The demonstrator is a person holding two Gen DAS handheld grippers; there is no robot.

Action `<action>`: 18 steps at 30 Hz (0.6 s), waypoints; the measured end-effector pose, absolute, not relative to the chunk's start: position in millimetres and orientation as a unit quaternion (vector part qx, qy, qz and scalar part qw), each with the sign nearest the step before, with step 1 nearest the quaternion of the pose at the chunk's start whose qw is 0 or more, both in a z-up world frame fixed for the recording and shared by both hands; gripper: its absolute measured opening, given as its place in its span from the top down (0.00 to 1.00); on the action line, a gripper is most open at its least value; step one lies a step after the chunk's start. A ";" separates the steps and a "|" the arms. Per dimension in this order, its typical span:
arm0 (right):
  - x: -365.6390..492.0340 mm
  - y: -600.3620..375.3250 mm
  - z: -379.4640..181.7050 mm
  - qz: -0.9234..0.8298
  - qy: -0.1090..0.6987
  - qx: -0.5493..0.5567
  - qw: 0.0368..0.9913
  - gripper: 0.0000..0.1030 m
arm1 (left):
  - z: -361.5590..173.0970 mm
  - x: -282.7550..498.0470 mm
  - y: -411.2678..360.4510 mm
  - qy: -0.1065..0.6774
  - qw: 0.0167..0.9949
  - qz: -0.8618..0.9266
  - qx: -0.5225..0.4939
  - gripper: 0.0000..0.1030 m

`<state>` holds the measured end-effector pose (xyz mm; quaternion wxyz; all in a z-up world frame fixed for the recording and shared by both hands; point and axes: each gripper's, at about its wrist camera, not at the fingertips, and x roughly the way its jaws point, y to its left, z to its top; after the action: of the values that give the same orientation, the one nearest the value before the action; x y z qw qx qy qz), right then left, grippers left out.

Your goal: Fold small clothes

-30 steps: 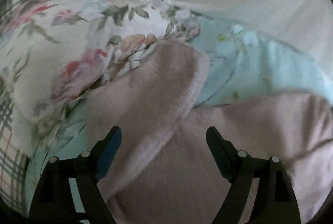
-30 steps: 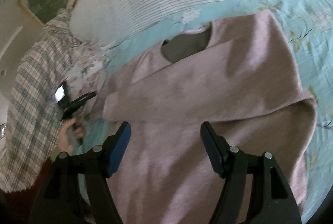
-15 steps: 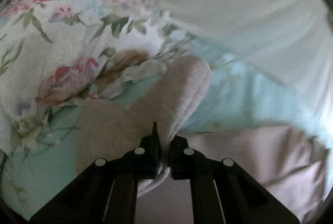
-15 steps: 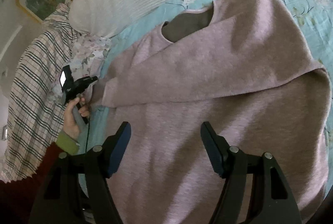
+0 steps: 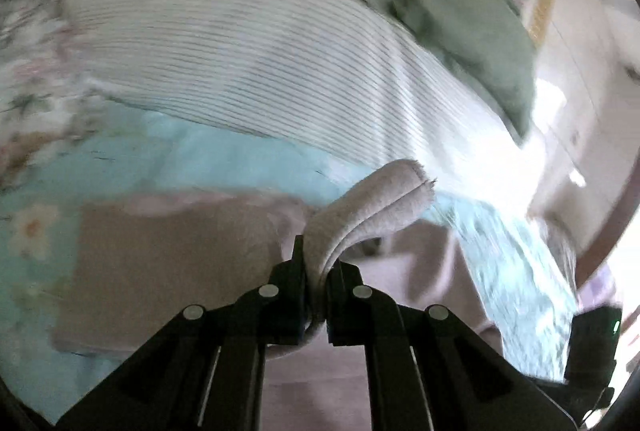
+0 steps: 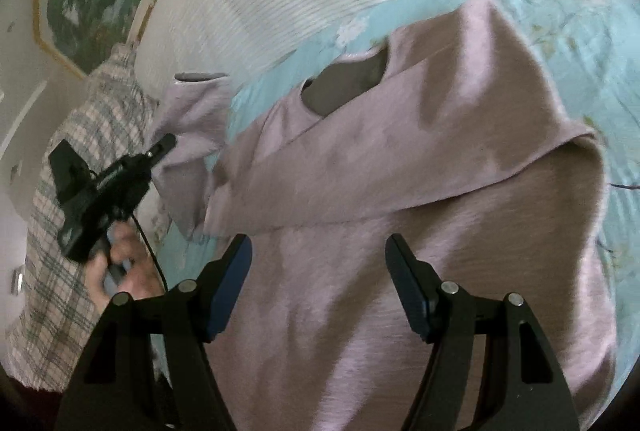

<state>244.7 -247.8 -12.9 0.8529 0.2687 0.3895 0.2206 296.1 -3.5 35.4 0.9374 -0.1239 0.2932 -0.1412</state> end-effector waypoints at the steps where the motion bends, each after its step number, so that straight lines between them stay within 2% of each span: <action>1: 244.0 -253.8 -14.0 0.213 0.386 0.276 0.854 0.32 | 28.5 298.3 -17.4 0.299 0.936 -0.148 -0.115 0.95; 8: 248.3 -277.5 -24.1 0.170 0.380 0.305 0.856 0.32 | -40.0 321.0 -79.7 0.367 0.913 -0.161 -0.072 0.94; 11: 252.6 -277.1 -26.0 0.163 0.382 0.307 0.856 0.32 | -59.1 326.1 -83.0 0.399 0.899 -0.170 -0.060 0.91; 14: 261.8 -272.9 -28.9 0.160 0.384 0.322 0.850 0.32 | -66.7 312.4 -78.0 0.406 0.895 -0.177 -0.059 0.81; 16: 268.1 -269.3 -28.6 0.161 0.386 0.327 0.848 0.32 | -61.7 296.3 -66.1 0.404 0.896 -0.174 -0.062 0.59; 17: 271.6 -267.2 -28.6 0.158 0.387 0.326 0.848 0.32 | -58.2 289.0 -59.4 0.400 0.899 -0.168 -0.064 0.52; 18: 275.7 -265.1 -28.3 0.148 0.388 0.323 0.850 0.32 | -54.3 278.7 -48.8 0.393 0.904 -0.156 -0.067 0.42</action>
<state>275.7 -265.1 -28.3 0.8504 0.3227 0.3881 0.1484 278.7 -48.8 -54.3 0.9036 -0.0668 0.3935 -0.1558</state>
